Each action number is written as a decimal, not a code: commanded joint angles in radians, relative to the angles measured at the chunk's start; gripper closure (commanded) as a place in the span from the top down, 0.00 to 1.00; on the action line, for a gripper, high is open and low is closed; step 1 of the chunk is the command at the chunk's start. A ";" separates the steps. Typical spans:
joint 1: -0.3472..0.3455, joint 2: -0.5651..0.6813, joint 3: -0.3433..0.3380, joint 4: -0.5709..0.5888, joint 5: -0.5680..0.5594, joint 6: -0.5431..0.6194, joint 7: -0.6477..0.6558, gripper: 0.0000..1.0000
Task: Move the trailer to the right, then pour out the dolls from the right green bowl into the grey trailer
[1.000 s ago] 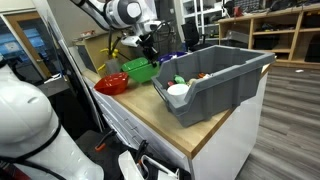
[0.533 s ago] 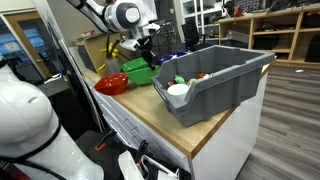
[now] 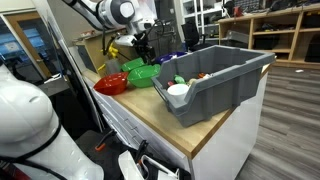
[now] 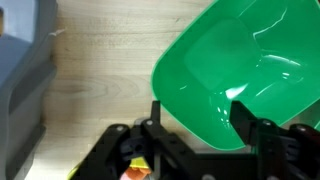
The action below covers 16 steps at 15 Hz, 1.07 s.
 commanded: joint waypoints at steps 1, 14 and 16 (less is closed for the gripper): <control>0.005 -0.057 0.017 -0.001 -0.036 -0.034 0.009 1.00; -0.003 -0.155 0.083 0.138 -0.115 -0.418 0.160 1.00; -0.005 -0.163 0.085 0.157 -0.125 -0.462 0.169 1.00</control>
